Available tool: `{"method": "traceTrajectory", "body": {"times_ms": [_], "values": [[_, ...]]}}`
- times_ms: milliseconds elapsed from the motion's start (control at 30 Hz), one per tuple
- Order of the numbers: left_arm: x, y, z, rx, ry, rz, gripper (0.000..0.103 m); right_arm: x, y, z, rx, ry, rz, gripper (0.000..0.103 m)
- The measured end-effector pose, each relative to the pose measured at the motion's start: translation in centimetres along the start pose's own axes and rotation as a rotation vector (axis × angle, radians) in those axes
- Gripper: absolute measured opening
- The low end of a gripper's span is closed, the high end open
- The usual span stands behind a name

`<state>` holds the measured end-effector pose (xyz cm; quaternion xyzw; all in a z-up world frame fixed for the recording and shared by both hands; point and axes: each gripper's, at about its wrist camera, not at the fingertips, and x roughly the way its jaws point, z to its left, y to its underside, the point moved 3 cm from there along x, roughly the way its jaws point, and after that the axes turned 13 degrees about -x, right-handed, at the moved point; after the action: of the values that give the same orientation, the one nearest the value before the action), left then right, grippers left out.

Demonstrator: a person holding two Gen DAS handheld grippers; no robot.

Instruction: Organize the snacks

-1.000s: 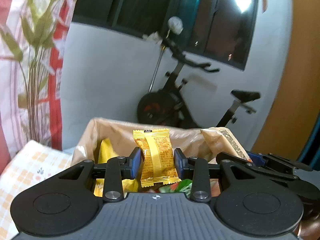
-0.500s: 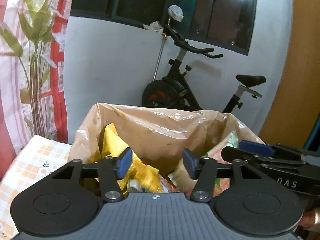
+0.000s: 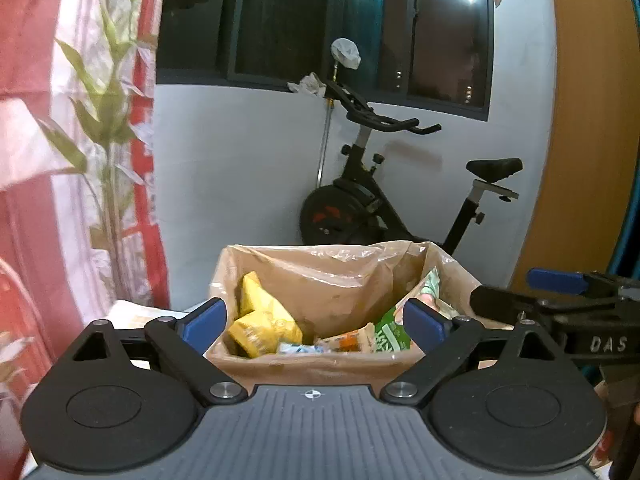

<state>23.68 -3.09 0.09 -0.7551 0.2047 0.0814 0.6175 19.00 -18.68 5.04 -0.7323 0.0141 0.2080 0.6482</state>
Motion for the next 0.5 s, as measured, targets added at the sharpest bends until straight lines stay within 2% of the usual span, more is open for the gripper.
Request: {"method": "traceTrajectory", "body": {"times_ms": [133, 233, 333, 500], "values": [[-2.9, 0.1, -0.5, -0.006, -0.021, -0.018, 0.097, -2.6, -0.5, 1.0, -0.012, 0.065, 0.001, 0.103], [-5.1, 0.1, -0.8, -0.024, -0.031, -0.033, 0.097, -4.8, -0.9, 1.8, -0.031, 0.078, -0.014, 0.103], [-7.8, 0.1, -1.1, -0.023, -0.002, -0.08, 0.097, -7.1, -1.1, 2.7, -0.041, 0.098, -0.035, 0.103], [-11.4, 0.1, -2.2, -0.001, -0.046, -0.125, 0.097, -10.3, -1.2, 3.9, -0.041, 0.089, -0.045, 0.103]]}}
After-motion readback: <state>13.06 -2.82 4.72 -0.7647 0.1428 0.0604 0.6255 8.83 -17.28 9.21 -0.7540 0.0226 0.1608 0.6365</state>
